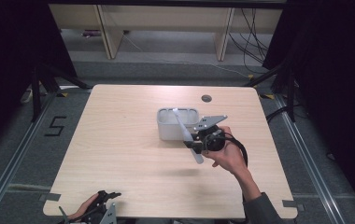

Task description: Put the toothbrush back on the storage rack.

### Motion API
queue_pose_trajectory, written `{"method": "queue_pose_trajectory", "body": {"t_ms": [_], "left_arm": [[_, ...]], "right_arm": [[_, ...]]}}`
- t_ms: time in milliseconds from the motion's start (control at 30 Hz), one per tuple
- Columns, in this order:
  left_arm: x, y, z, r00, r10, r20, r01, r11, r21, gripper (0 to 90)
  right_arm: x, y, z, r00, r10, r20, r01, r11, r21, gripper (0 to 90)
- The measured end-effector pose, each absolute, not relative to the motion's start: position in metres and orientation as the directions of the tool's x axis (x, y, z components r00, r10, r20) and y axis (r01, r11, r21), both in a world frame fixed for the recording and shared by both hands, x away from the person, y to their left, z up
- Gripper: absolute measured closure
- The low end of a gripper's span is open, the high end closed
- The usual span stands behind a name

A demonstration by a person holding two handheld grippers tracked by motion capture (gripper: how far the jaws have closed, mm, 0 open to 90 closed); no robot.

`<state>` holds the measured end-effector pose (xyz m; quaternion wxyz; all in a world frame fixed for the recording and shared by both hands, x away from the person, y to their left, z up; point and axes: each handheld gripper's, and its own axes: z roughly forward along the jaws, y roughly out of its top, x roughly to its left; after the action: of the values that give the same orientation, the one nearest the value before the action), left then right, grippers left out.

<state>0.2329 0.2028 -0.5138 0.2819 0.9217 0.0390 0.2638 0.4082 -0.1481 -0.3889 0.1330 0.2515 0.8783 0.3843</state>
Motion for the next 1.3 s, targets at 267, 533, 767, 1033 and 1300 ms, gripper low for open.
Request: {"method": "queue_pose_trajectory", "body": {"t_ms": [267,533,767,1033,1300], "left_arm": [[0.233,0.203,-0.513,0.86,0.219,0.462,-0.075,-0.84,0.538,15.9],[0.233,0.203,-0.513,0.86,0.218,0.462,-0.076,-0.84,0.537,15.9],[0.232,0.203,-0.513,0.861,0.218,0.46,-0.075,-0.84,0.538,15.9],[0.232,0.203,-0.514,0.86,0.225,0.459,-0.075,-0.833,0.549,15.9],[0.232,0.203,-0.514,0.862,0.221,0.456,-0.073,-0.836,0.544,15.9]], "right_arm": [[0.419,-0.145,-0.381,-0.82,0.572,-0.018,0.317,0.48,0.818,66.8],[0.428,-0.139,-0.371,-0.808,0.589,0.01,0.312,0.413,0.856,66.8],[0.436,-0.133,-0.361,-0.802,0.597,0.008,0.29,0.378,0.879,66.8],[0.45,-0.127,-0.349,-0.788,0.615,0.003,0.274,0.348,0.897,66.8],[0.466,-0.124,-0.335,-0.769,0.639,0.005,0.279,0.329,0.902,66.8]]}}
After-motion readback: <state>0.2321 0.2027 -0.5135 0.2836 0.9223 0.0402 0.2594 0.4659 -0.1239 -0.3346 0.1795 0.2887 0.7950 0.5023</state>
